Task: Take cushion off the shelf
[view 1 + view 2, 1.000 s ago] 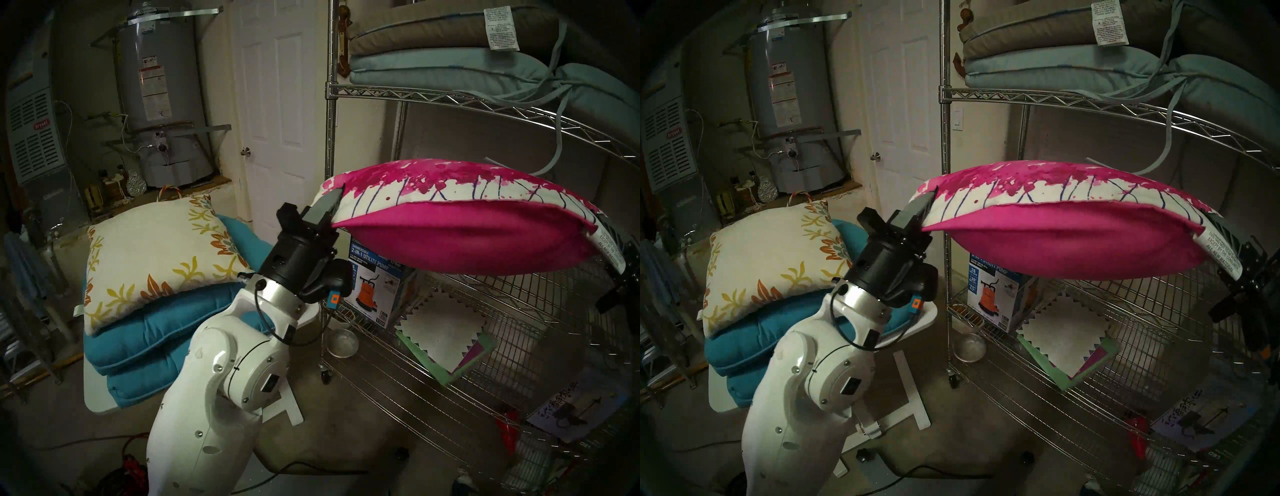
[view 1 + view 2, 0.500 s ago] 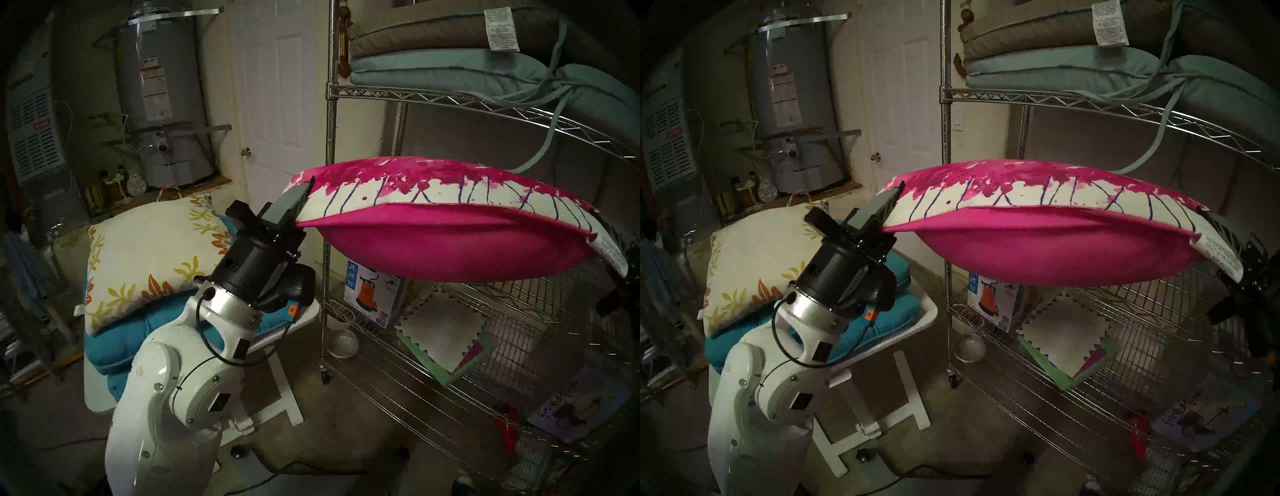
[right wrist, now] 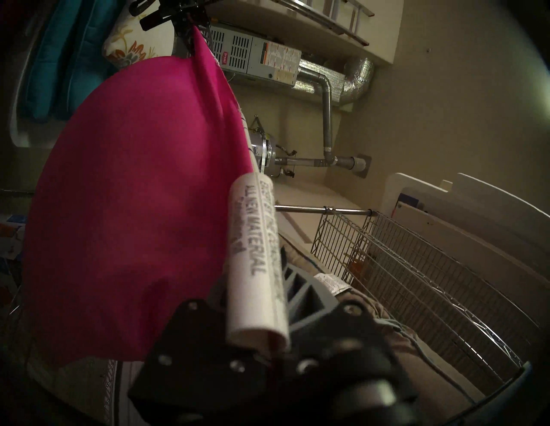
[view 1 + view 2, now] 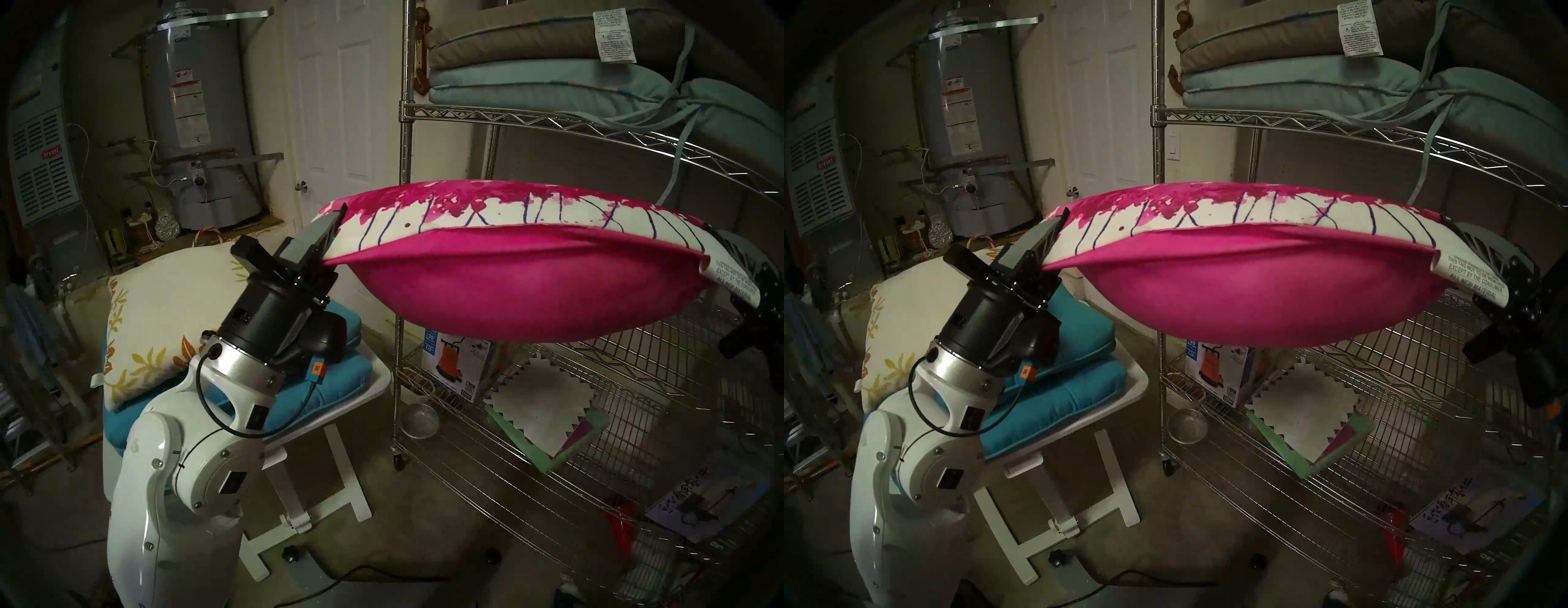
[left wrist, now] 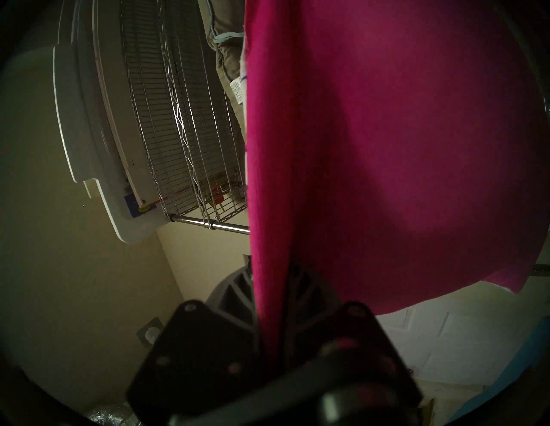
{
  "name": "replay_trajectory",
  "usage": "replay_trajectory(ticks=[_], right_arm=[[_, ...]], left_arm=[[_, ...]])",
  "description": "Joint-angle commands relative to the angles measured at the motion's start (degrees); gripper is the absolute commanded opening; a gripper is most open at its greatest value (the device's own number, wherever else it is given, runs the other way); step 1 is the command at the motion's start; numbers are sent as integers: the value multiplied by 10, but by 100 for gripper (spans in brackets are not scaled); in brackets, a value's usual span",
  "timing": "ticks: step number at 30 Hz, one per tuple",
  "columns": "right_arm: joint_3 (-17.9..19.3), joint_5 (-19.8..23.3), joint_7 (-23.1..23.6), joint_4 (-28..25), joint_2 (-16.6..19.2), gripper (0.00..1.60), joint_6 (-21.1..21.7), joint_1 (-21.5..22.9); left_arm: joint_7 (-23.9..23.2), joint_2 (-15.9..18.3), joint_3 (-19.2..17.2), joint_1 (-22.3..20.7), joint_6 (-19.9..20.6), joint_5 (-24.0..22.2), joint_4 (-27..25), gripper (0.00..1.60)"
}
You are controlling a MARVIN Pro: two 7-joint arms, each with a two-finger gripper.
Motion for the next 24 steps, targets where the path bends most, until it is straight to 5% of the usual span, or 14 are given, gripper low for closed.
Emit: replay_trajectory(ticks=[1, 17, 18, 24], right_arm=[[10, 14, -19, 4, 43, 0, 62, 49], [-28, 10, -21, 4, 160, 0, 134, 117], [-46, 7, -27, 4, 203, 0, 195, 138], [-48, 8, -27, 4, 217, 0, 199, 143]], left_arm=[[3, -7, -64, -18, 16, -17, -6, 0], [-16, -6, -95, -37, -10, -42, -6, 0], [-21, -4, -106, -45, -13, -45, -6, 0], [-21, -3, -111, -49, -13, -46, -6, 0]])
